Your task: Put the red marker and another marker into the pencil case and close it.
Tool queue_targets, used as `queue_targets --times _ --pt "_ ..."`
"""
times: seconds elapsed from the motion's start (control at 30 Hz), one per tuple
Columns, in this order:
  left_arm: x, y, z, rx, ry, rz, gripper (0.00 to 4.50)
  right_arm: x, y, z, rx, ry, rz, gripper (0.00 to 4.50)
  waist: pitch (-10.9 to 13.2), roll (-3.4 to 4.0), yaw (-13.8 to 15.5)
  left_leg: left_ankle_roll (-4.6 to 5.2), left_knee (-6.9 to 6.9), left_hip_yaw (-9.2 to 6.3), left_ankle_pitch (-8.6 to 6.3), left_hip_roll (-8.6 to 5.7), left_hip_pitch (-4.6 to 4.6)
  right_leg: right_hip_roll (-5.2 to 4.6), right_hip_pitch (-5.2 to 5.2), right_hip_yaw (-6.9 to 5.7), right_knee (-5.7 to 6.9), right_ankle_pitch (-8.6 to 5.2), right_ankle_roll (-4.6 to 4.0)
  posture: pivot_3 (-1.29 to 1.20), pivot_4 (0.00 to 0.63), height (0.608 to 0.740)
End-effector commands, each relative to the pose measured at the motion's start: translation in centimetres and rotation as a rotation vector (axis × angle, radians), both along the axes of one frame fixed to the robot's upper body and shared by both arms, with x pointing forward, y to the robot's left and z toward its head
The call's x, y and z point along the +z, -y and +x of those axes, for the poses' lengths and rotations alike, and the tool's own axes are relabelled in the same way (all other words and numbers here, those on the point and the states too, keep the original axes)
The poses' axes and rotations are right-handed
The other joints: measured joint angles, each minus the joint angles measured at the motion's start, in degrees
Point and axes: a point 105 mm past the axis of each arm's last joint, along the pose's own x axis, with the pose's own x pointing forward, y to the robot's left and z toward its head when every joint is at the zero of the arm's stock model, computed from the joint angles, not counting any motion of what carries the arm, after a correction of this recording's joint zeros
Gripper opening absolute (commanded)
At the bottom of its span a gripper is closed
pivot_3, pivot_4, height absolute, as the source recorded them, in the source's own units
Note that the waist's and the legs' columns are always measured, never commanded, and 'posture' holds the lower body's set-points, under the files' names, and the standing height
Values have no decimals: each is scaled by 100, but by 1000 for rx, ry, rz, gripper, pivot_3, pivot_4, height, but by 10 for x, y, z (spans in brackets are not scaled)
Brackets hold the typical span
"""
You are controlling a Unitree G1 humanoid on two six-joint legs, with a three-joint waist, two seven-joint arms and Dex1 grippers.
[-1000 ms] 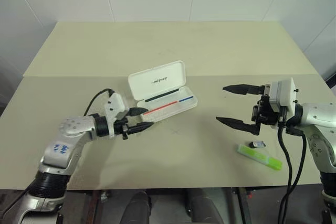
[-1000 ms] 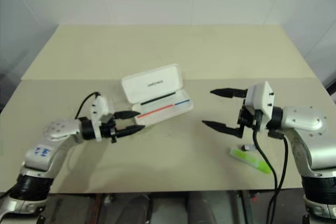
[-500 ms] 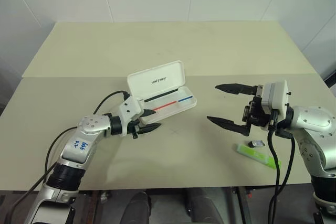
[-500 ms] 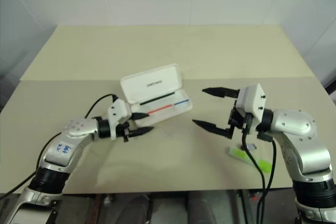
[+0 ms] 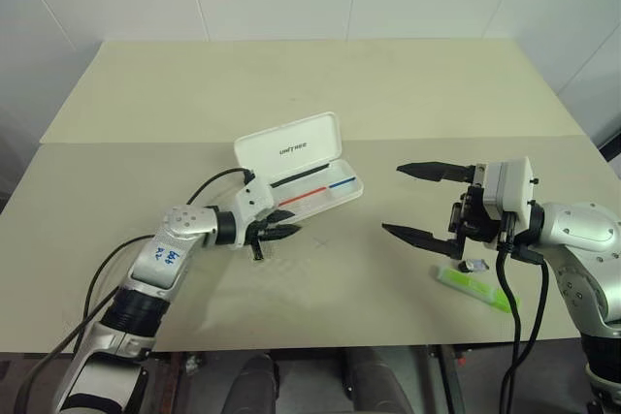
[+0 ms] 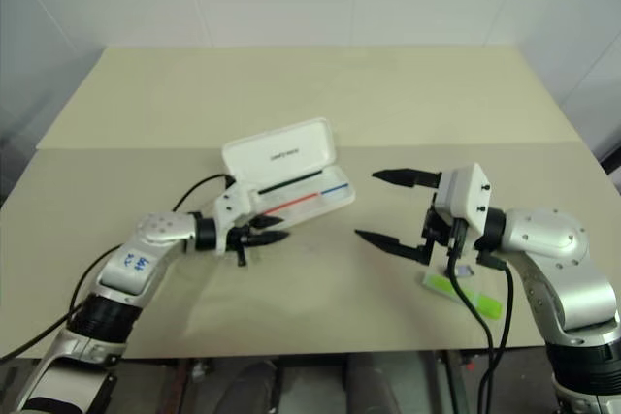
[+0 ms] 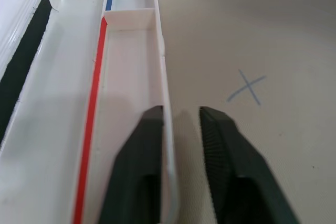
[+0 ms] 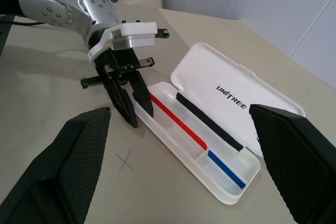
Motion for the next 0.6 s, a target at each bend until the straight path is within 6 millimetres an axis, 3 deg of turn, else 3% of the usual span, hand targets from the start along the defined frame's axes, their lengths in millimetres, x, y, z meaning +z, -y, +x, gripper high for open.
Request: queue_targets --times 0.03,0.33,0.6 --pt "8 5 3 -14 33 19 21 15 -1 -6 15 60 5 4500 0 0 7 0 0 0 0 0 0 0 0 0 0 1 2 0 150 740" --pt "16 15 -2 -78 65 30 21 4 10 -8 12 0 -40 4500 0 0 10 0 1 0 0 -1 0 -1 1 0 -1 1 2 0 150 740" --pt "30 38 -21 -233 114 20 21 -4 29 -8 -34 -44 -83 4500 0 -1 14 0 1 0 0 -1 -2 -1 0 0 -2 0 2 0 150 740"
